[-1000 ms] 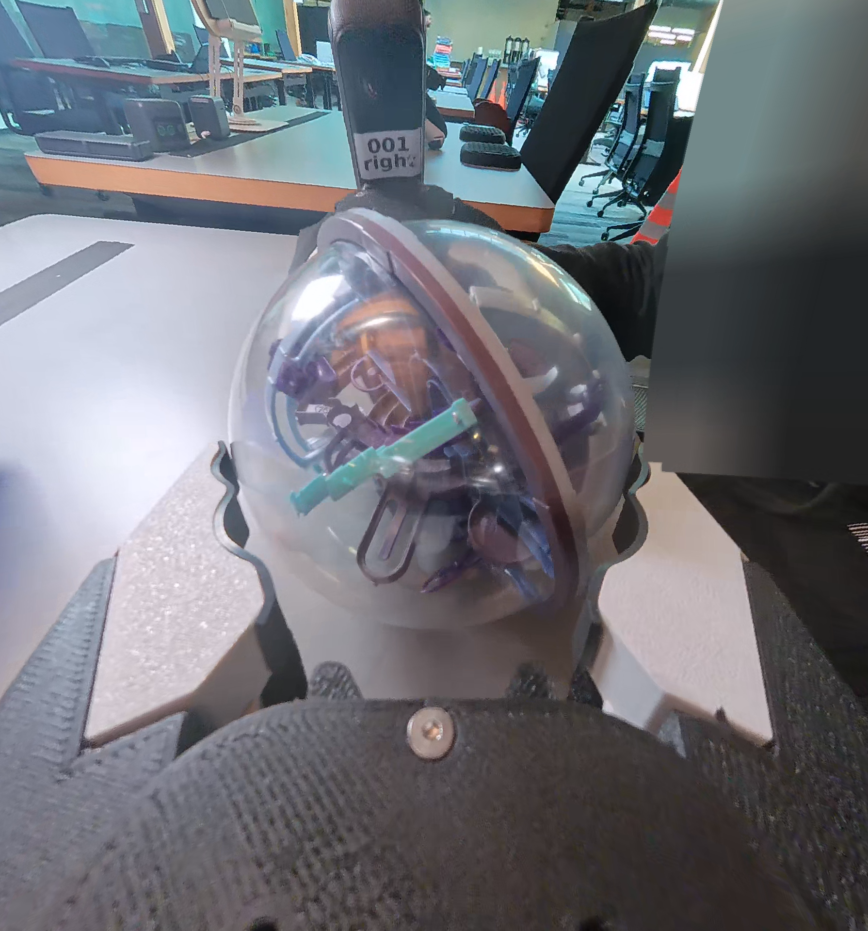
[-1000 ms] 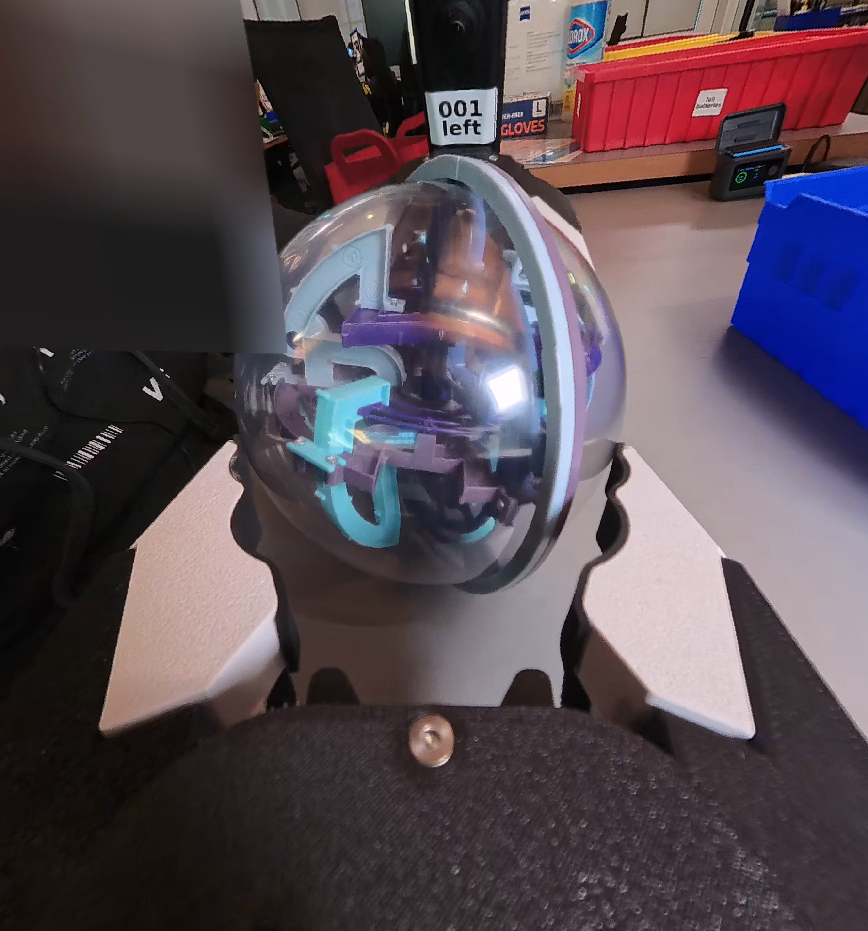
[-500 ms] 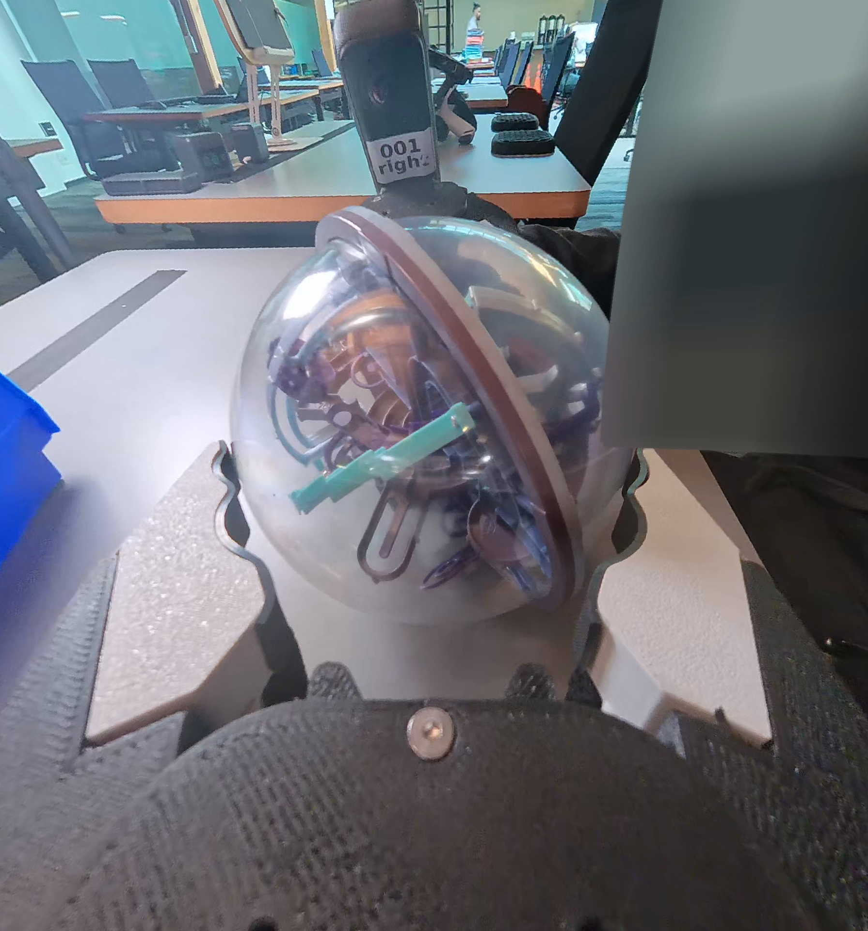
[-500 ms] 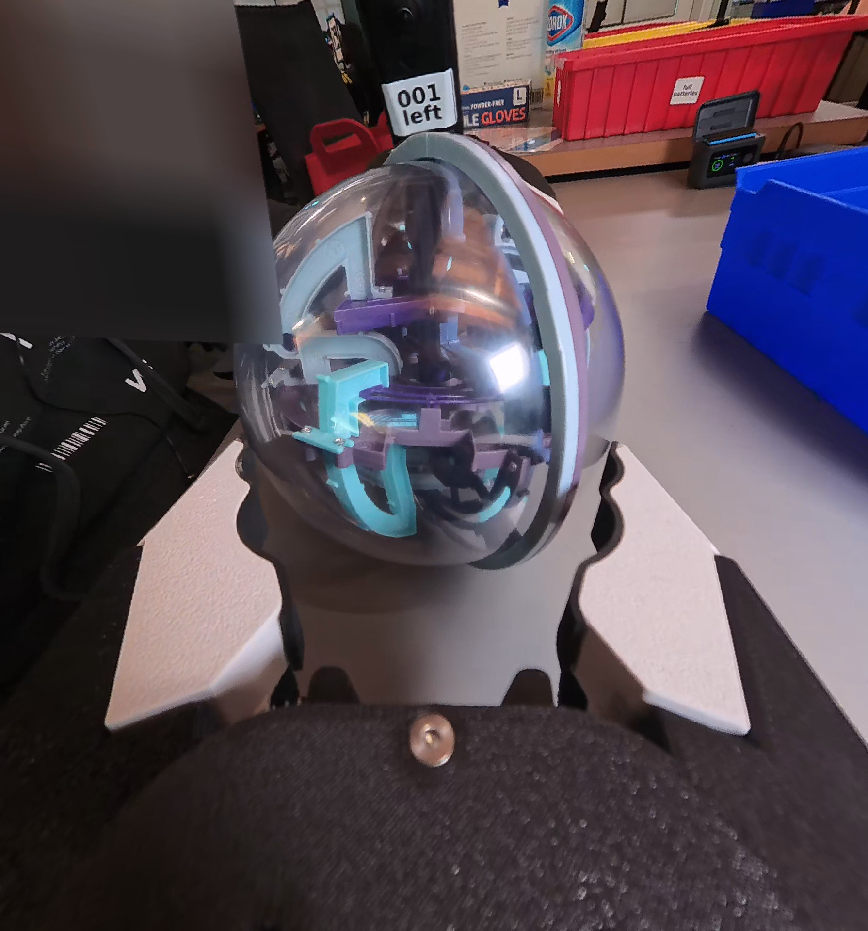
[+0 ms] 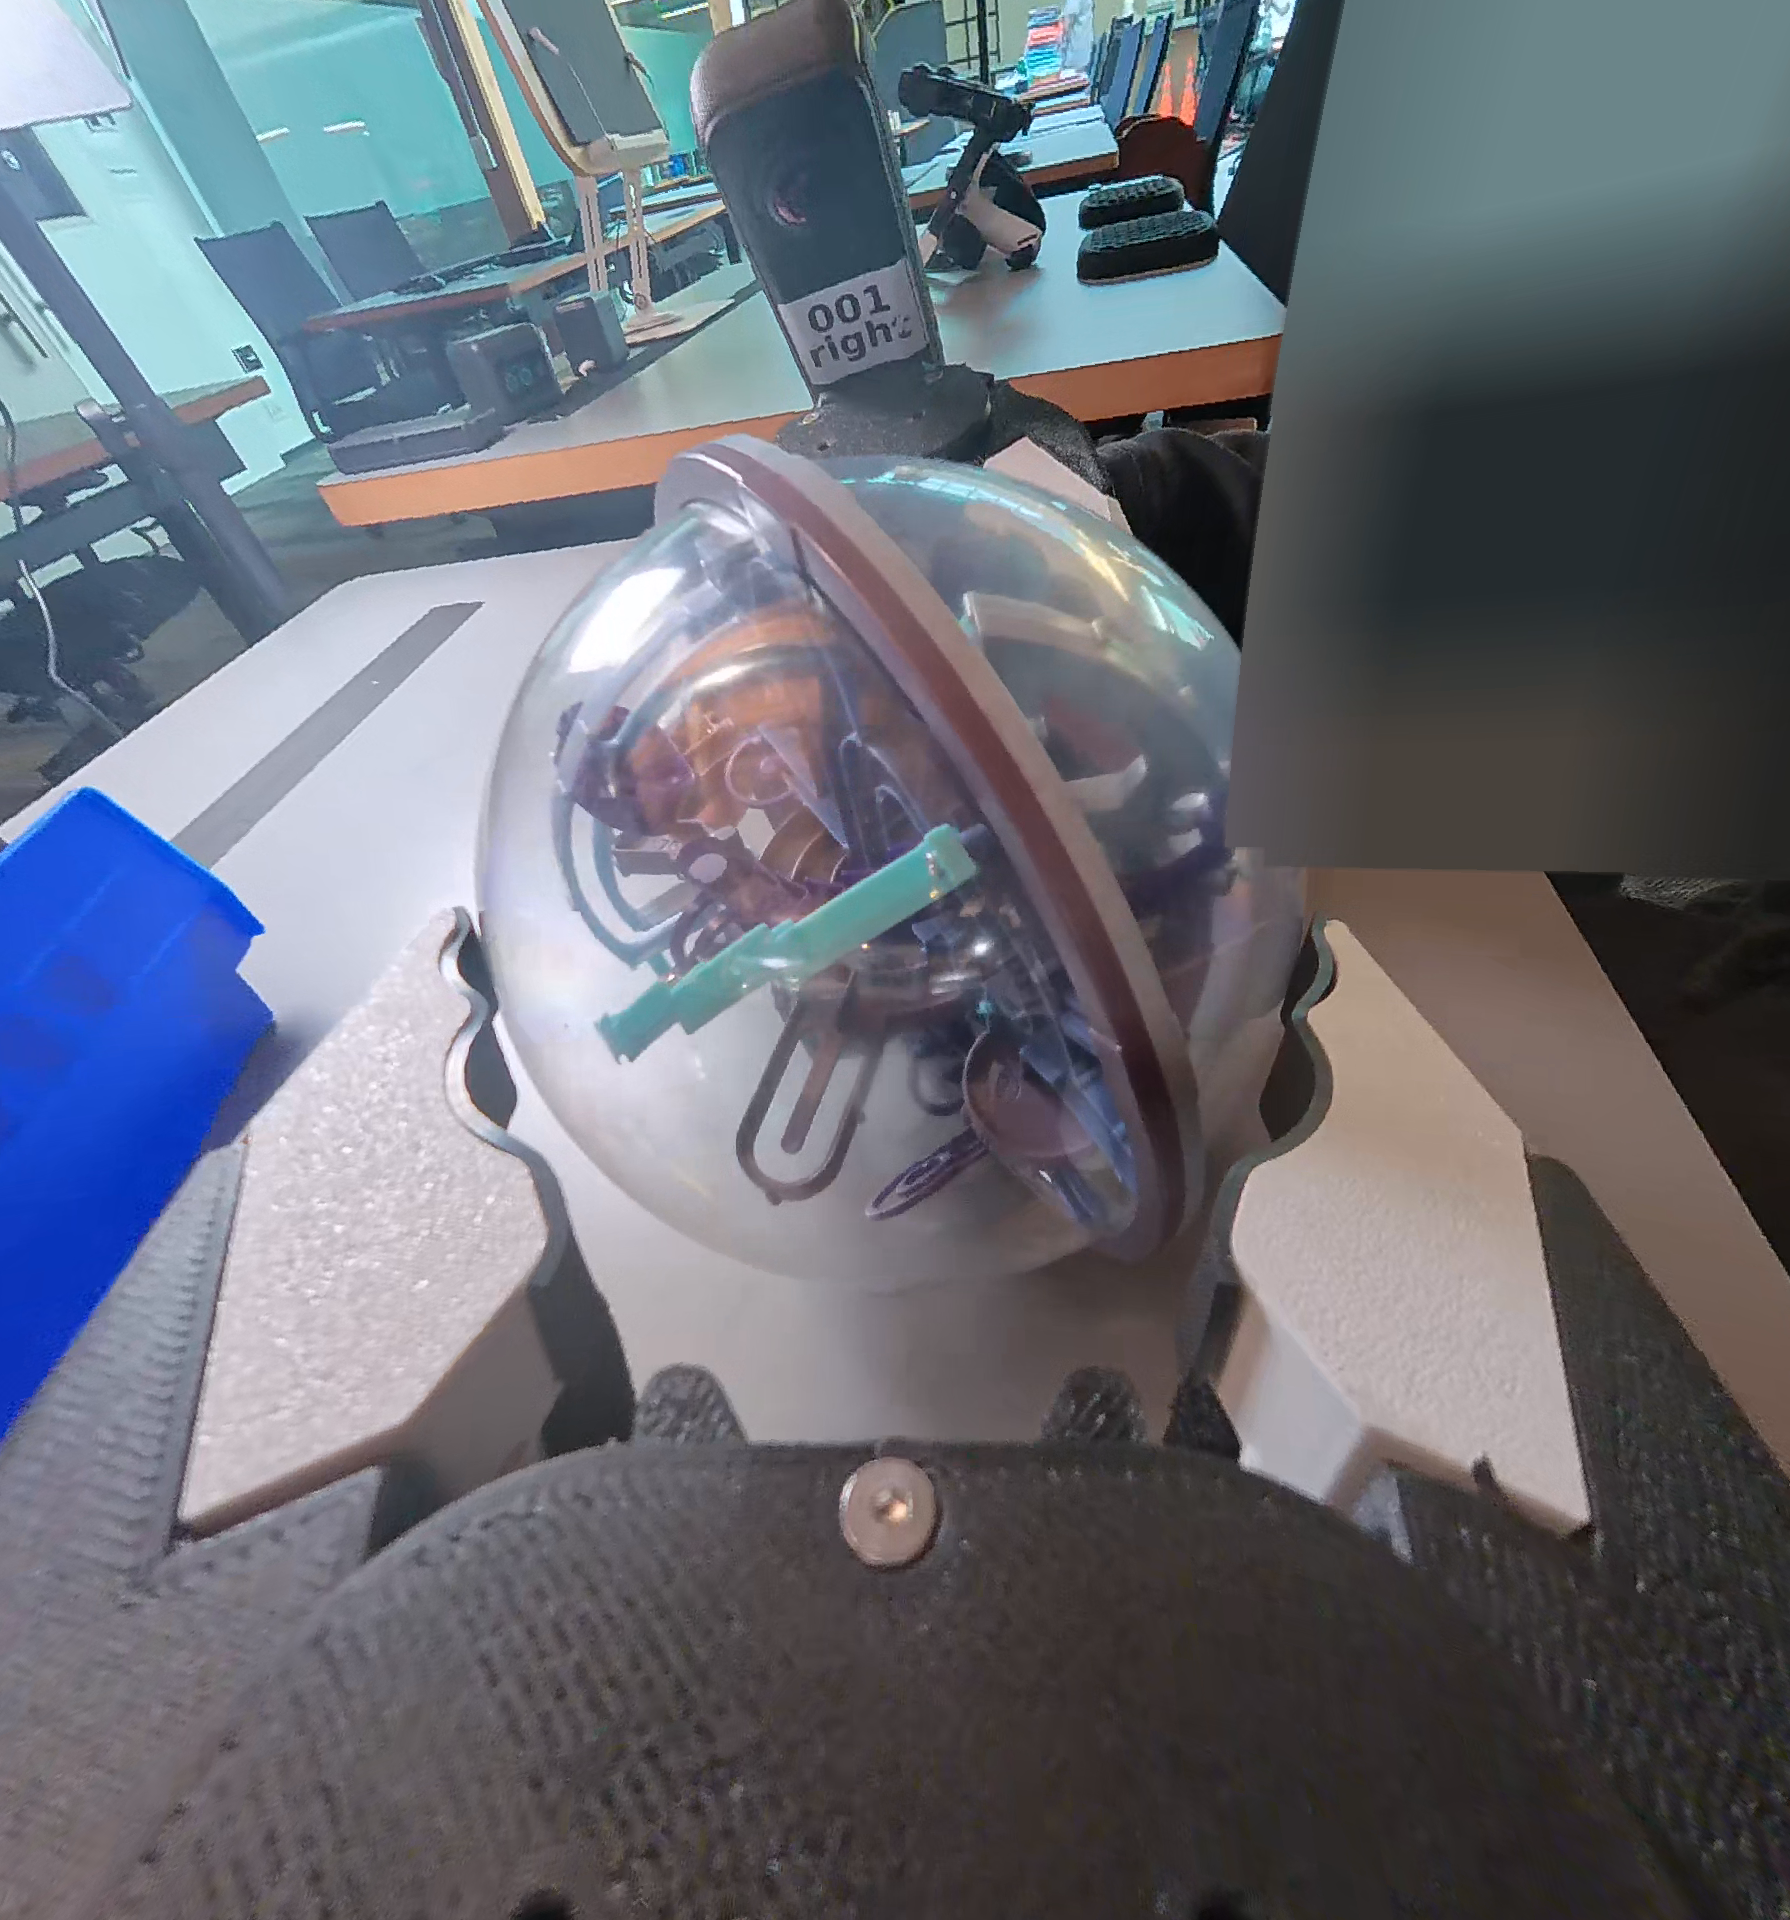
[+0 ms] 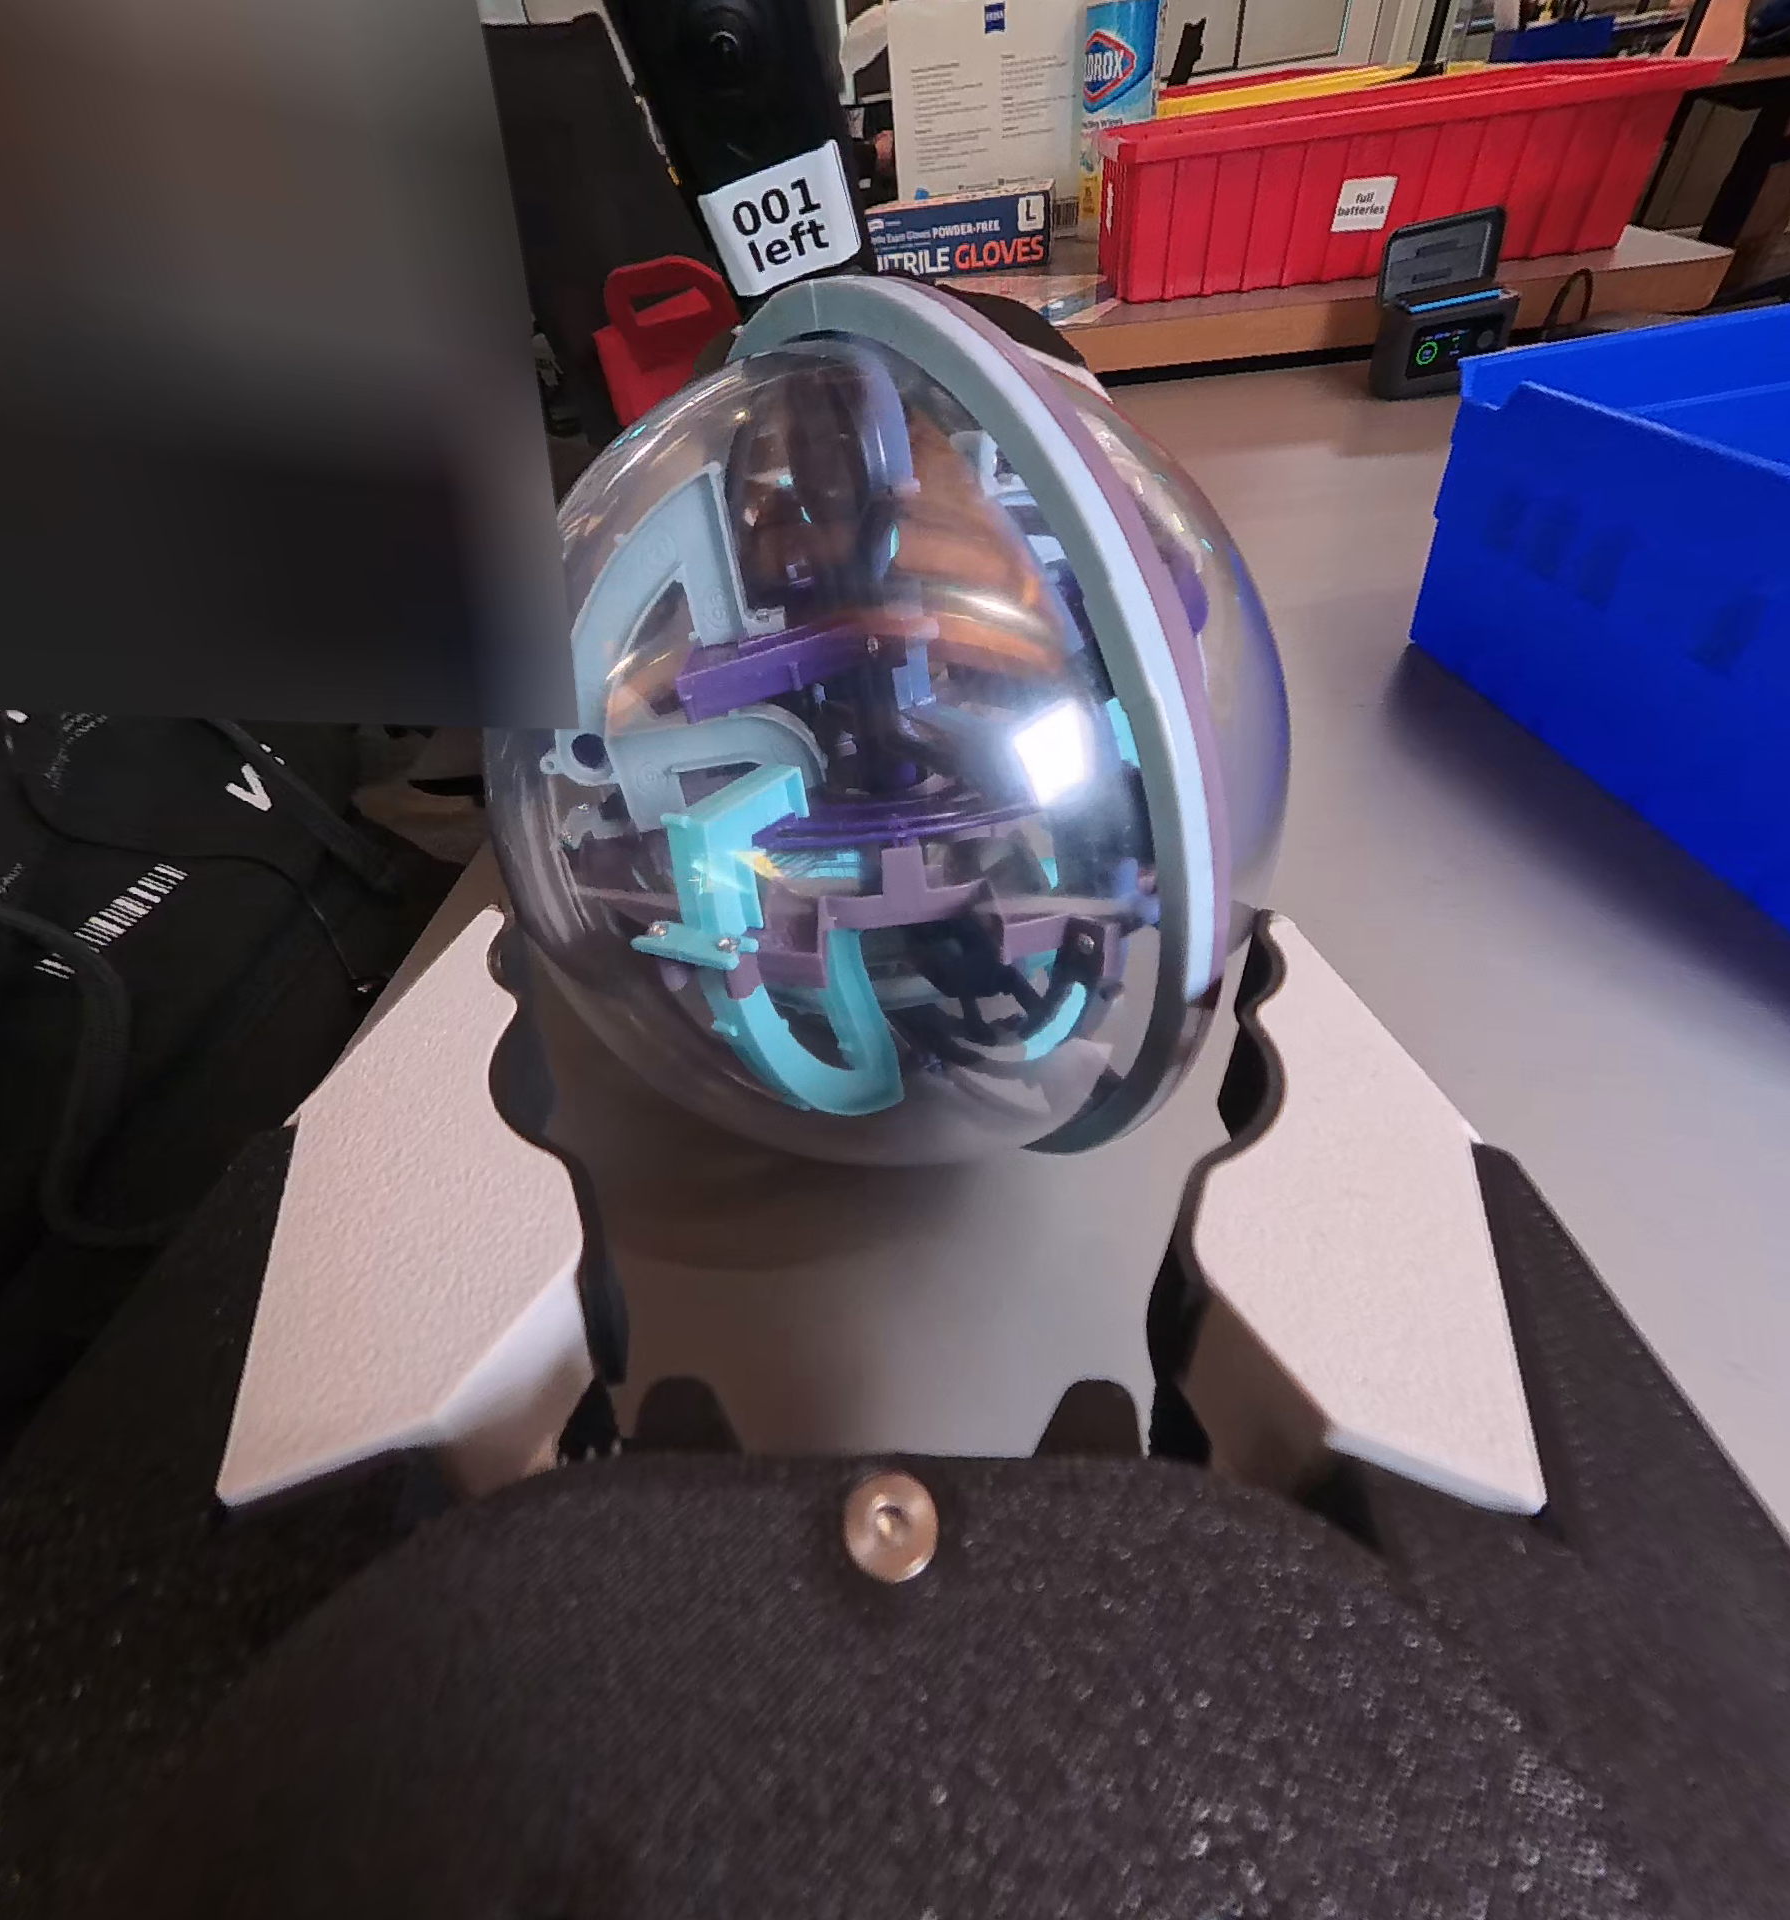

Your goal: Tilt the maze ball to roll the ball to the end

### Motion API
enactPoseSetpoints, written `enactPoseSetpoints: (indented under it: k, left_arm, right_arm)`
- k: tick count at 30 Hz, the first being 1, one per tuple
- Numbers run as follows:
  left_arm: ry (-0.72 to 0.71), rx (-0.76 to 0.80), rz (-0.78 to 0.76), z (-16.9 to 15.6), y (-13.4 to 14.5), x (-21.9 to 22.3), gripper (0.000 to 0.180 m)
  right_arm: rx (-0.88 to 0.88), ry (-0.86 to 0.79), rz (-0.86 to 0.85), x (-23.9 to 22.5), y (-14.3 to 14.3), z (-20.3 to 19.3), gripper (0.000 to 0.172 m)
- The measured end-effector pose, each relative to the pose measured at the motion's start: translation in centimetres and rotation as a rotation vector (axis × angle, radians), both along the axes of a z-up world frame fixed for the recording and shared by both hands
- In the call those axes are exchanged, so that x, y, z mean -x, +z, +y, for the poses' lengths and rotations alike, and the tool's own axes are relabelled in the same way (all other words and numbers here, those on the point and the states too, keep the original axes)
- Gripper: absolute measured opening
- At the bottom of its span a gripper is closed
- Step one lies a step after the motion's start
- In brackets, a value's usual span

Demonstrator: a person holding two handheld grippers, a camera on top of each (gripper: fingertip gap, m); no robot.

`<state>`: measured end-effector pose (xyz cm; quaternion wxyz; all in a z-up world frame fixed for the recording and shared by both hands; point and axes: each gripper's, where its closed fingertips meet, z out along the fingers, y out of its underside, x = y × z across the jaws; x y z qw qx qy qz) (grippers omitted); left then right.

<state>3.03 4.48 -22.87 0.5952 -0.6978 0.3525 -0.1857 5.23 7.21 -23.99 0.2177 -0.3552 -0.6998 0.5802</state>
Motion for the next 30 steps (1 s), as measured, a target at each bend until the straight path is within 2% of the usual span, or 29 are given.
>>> enactPoseSetpoints:
  k: [15, 25, 30]
  left_arm:
    - [0.009, -0.074, 0.044, 0.2, 0.1, 0.0, 0.145]
    - [0.013, -0.122, 0.054, -0.2, 1.4, 0.3, 0.143]
    - [0.013, -0.133, 0.058, -0.4, 1.9, 0.0, 0.139]
  right_arm:
    - [-0.003, -0.022, 0.020, 0.1, 0.3, 0.2, 0.131]
    - [-0.036, -0.037, -0.030, 0.4, -1.1, 0.5, 0.124]
    - [-0.072, -0.083, -0.009, 0.4, 0.0, 1.0, 0.127]
